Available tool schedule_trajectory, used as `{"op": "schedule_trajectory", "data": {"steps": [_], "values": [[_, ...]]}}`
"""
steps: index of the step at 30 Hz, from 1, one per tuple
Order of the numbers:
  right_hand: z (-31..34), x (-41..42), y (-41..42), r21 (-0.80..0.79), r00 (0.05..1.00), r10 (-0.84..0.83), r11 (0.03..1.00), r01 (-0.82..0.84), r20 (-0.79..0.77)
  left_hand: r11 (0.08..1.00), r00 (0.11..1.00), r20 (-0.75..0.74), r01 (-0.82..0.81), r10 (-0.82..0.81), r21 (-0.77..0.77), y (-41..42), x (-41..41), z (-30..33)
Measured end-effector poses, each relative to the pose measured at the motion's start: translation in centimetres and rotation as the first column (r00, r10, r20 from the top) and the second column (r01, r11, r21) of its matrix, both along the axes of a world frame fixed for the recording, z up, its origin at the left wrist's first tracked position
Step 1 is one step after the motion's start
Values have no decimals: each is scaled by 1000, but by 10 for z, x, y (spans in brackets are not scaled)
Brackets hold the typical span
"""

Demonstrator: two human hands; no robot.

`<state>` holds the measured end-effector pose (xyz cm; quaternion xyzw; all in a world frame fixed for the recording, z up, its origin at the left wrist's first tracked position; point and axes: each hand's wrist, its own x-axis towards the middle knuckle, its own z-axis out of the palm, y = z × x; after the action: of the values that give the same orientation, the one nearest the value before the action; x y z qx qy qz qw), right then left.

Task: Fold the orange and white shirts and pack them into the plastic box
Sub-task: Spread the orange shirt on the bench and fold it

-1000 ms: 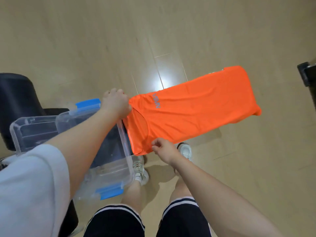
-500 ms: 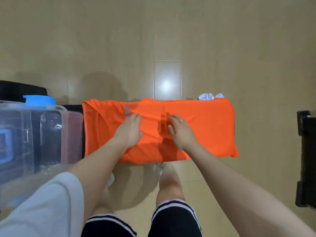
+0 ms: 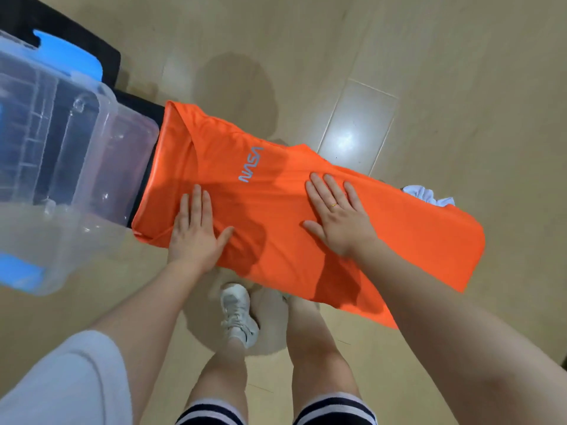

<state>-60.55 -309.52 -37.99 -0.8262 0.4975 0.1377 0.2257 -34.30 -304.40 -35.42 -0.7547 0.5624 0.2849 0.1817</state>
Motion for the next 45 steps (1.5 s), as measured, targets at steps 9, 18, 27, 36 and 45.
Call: {"op": "schedule_trajectory", "data": {"steps": [9,18,27,36,45], "values": [[21,49,55,-121,996,-12,992,23,90,998,998,-64,-26,23,-55,30,13,10],[8,87,205,-18,979,-109,993,114,172,981,974,-152,-182,171,-68,107,13,4],[9,26,238,808,-539,-833,-402,431,-126,260,-93,-491,-755,866,602,125,-81,-20],[-56,-16,229,964,-860,-453,-222,-147,-236,33,-746,-414,-467,521,884,129,-133,-97],[-19,-32,255,936,-918,-316,-326,-130,-238,-51,-735,-539,-609,412,791,171,-112,-65]]}}
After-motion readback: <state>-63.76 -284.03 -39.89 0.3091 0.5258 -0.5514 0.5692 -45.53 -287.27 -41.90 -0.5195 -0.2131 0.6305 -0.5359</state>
